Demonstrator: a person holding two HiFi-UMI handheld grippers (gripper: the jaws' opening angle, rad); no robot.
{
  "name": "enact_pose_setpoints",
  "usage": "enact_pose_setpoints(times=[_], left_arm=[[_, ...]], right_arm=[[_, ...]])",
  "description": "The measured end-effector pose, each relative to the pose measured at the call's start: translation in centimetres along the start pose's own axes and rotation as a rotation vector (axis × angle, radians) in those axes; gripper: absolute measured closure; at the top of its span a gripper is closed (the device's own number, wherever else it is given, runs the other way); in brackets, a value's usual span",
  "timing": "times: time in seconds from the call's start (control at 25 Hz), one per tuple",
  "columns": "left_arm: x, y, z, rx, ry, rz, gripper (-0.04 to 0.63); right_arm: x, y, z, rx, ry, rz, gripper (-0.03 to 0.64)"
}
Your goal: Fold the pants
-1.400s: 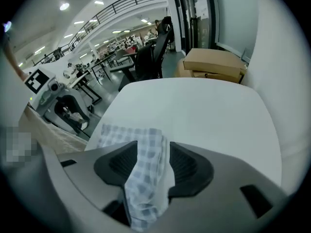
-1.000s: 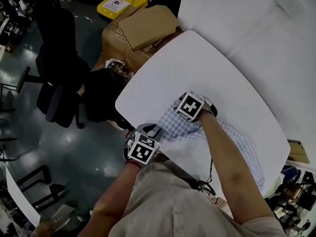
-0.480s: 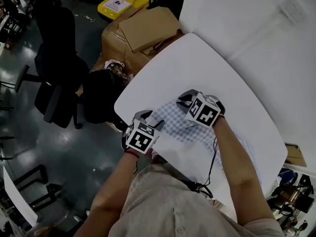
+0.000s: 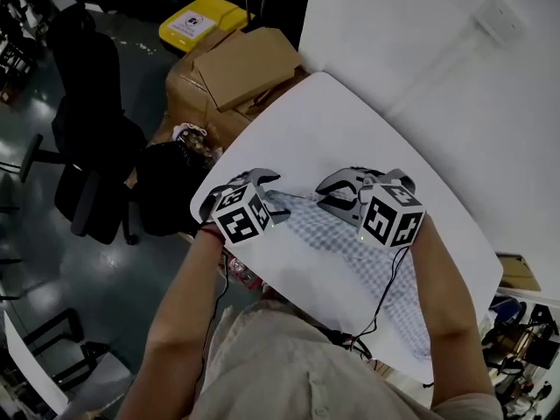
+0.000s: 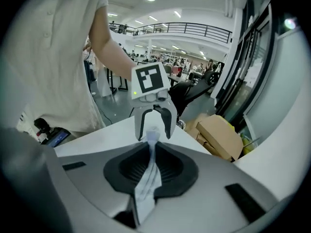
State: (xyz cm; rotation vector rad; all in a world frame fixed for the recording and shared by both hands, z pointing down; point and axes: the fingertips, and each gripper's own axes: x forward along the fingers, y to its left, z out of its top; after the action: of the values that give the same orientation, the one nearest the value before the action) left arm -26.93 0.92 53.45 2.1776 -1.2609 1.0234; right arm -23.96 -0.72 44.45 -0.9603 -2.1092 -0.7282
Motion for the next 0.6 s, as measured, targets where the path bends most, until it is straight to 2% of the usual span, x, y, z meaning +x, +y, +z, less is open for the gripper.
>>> enact_pose_setpoints(times=[0.08, 0.12, 0.16, 0.2, 0.32, 0.44, 0.6], left_arm=[[0.1, -0.9, -0.2, 0.004, 0.012, -0.092, 0.257], [-0.1, -1.2, -0.1, -0.005, 0.01, -0.116, 0.369], [-0.3, -1.2, 0.0, -0.016, 0.003, -0.125, 0.529], [-0.6, -1.1, 0.3, -0.025, -0.007, -0.125, 0.568], [-1.5, 0.3, 1.8, -0.055, -0.007, -0.096, 0.575], [-2.5, 2.7, 3.7, -0.128, 0.034, -0.038, 0.575], [-5.0, 7.3, 7.6, -0.171, 0.108, 0.116, 0.577]], right_arm=[[-0.9, -0.2, 0.0, -0.002, -0.01, -0.013, 0.569], [-1.3, -0.3, -0.1, 0.003, -0.014, -0.021, 0.569], [-1.7, -0.5, -0.3, 0.011, -0.017, -0.029, 0.569], [-2.0, -0.8, -0.5, 0.024, -0.021, -0.04, 0.569], [-2.7, -2.7, -1.8, 0.09, -0.017, -0.116, 0.569], [-3.7, -6.9, -3.8, 0.201, -0.009, -0.273, 0.569], [-5.0, -13.4, -4.9, 0.365, -0.053, -0.47, 0.569]])
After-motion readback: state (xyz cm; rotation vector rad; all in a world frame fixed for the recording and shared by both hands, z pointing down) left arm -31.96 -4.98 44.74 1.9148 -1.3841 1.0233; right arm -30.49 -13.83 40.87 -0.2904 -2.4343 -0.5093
